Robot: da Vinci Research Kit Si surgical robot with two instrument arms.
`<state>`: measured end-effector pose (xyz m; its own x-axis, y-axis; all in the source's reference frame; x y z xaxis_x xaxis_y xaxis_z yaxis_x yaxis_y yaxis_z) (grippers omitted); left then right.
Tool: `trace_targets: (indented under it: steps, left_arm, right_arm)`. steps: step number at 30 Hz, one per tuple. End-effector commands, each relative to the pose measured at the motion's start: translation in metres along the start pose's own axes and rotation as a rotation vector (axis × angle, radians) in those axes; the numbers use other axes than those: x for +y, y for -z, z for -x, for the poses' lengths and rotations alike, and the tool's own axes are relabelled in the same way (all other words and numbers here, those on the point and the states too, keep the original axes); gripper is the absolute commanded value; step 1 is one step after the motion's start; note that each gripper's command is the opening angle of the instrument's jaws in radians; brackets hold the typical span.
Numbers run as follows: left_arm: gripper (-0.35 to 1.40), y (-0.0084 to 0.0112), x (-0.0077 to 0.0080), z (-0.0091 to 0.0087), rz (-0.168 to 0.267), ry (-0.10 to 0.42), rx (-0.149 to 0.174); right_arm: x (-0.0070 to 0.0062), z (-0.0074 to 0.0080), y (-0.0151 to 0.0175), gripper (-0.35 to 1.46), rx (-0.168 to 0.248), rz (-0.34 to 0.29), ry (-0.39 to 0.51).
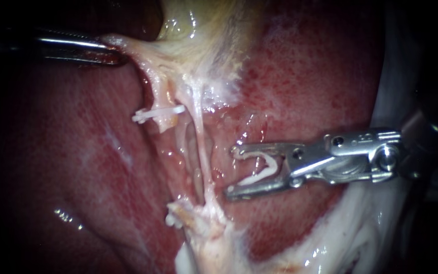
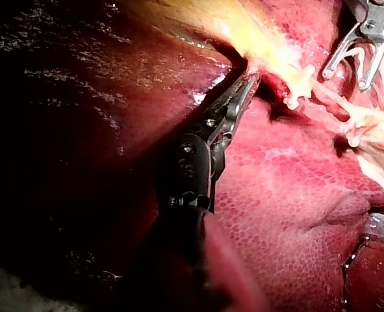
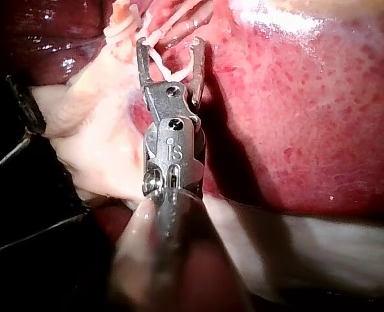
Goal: Clipping first clip right tube
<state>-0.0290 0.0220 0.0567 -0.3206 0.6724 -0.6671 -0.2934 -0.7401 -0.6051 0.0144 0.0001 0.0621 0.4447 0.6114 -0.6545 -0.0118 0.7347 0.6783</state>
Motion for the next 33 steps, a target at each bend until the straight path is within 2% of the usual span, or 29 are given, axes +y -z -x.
trace_targets:
  steps: [1,16,22,29,33]
  left_arm:
    - [-0.35,0.0000,0.0000,0.0000,0.000,0.000,0.000]
    - [-0.35,-0.0001,0.0000,-0.0001,-0.001,0.000,0.000]
    - [-0.35,-0.0002,0.0000,-0.0001,-0.001,0.000,0.000]
    - [-0.35,-0.0002,0.0000,-0.0001,-0.001,0.000,0.000]
    - [-0.35,-0.0002,0.0000,-0.0001,-0.001,0.000,0.000]
  right_arm:
    - [0.0001,0.0001,-0.0004,0.50,-0.003,-0.005,-0.005]
    - [0.0002,0.0008,-0.0051,0.49,-0.011,-0.041,-0.031]
    - [0.0000,0.0003,-0.0060,0.49,0.049,-0.096,-0.085]
    - [-0.0010,-0.0007,-0.0058,0.49,0.144,-0.212,-0.161]
    - [-0.0017,-0.0018,-0.0054,0.49,0.190,-0.272,-0.194]
